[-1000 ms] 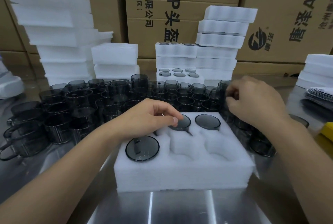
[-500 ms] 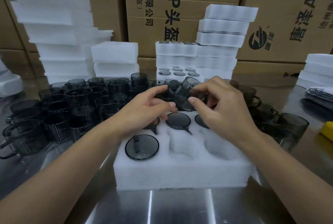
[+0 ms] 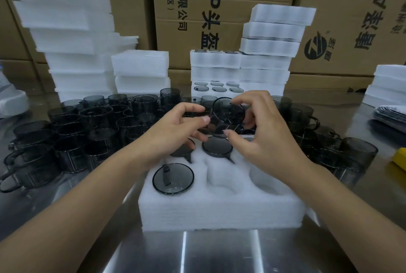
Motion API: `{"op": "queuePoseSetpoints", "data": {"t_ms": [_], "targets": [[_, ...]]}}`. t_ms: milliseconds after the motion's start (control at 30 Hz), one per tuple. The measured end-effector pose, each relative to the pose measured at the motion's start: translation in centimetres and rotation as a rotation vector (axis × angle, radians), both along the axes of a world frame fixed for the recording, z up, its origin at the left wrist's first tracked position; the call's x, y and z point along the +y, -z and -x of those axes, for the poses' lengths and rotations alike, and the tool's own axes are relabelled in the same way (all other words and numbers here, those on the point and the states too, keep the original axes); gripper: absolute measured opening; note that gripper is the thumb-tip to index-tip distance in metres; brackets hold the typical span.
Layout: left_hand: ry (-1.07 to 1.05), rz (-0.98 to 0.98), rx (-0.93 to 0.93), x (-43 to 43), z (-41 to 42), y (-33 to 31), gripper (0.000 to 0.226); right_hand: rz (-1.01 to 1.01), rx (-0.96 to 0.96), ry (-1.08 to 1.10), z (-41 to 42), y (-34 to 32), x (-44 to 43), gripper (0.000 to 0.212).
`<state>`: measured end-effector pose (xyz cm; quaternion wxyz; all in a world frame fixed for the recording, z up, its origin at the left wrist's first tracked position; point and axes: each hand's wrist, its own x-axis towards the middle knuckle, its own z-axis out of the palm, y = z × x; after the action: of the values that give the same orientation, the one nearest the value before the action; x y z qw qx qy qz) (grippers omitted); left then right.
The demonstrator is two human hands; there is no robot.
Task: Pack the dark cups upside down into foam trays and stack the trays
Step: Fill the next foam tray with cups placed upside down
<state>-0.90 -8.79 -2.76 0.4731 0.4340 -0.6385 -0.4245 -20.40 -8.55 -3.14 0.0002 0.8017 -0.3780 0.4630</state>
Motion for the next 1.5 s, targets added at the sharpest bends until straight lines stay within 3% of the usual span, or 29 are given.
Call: {"op": "queuePoseSetpoints", "data": {"t_ms": [100,200,567,867,1200,1500], "targets": [[0.014,0.002,-0.014,0.0,-0.1,0.0,0.028,-0.075,0.012,-0.012,0.1,0.2,-0.3,0.068],[0.031,0.006,-0.014,-0.1,-0.1,0.1,0.033,-0.089,0.061,-0.019,0.2,0.4,-0.4,0.076],[0.073,-0.008,-0.03,-0.2,-0.5,0.1,0.038,-0.021,0.057,-0.076,0.1,0.1,0.0,0.074],[0.071,-0.027,0.033,-0.2,-0.2,0.0,0.027,-0.053,0.022,-0.074,0.0,0.1,0.2,0.068],[0.033,-0.012,0.013,-0.3,-0.2,0.1,0.022,-0.27,-0.052,-0.171,0.5,-1.1,0.9,0.061],[0.06,0.041,-0.116,0.4,-0.1,-0.2,0.027,-0.473,-0.031,-0.283,0.7,-2.0,1.5,0.052]]}}
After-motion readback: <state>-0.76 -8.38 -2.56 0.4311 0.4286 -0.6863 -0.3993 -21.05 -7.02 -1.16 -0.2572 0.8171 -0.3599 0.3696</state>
